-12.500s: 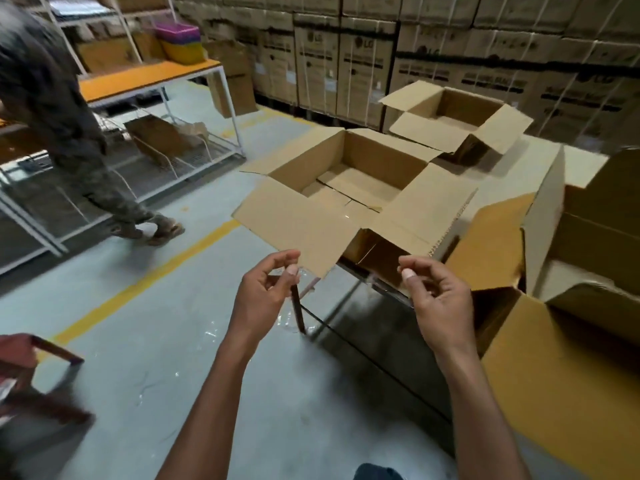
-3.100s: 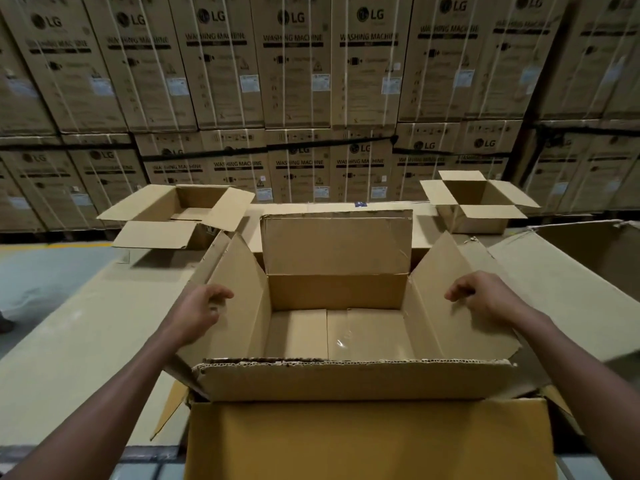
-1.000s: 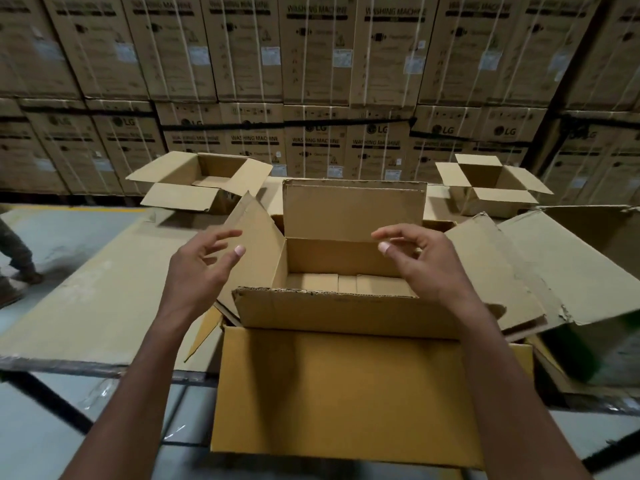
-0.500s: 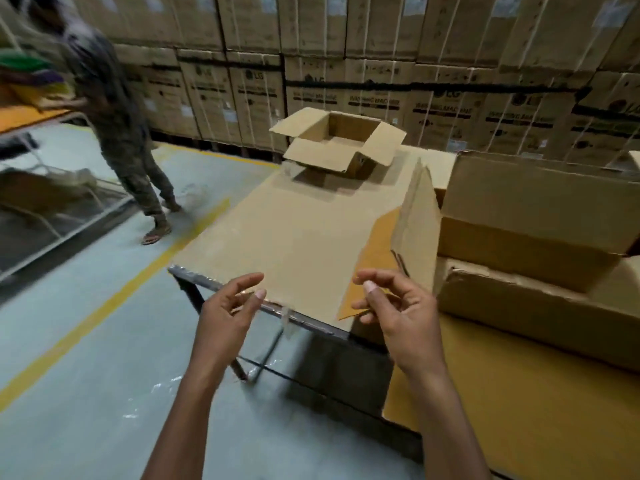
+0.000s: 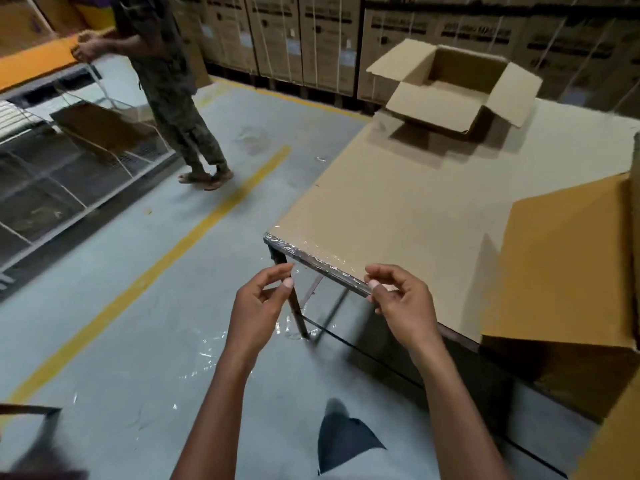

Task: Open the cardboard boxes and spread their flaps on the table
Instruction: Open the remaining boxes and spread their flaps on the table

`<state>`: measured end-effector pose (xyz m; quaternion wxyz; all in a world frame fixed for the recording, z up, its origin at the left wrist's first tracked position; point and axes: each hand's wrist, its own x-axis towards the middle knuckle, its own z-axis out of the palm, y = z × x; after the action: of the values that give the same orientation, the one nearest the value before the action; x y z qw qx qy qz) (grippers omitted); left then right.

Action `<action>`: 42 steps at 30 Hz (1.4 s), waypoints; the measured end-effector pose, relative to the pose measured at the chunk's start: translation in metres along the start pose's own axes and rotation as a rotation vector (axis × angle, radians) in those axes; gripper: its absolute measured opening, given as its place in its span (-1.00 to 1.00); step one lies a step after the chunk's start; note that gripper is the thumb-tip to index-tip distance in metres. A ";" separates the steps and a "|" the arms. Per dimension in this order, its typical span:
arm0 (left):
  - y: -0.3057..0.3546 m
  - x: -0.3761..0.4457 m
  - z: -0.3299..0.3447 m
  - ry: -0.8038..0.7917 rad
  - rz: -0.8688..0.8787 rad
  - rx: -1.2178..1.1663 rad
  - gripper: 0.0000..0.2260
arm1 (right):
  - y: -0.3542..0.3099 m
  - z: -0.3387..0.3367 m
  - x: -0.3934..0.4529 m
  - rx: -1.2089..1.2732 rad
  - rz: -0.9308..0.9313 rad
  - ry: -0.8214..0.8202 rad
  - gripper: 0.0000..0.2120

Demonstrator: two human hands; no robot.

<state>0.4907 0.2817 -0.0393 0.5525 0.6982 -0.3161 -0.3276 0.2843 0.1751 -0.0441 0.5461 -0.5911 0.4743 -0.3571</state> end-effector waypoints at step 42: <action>0.016 0.757 -0.070 -0.686 -0.069 0.007 -0.72 | -0.030 0.325 0.555 -0.048 0.266 0.688 -0.75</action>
<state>0.9885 -0.2901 -0.0933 0.4002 0.5595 -0.4607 -0.5608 0.7583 -0.2542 -0.1163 0.3825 -0.3822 0.7110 -0.4496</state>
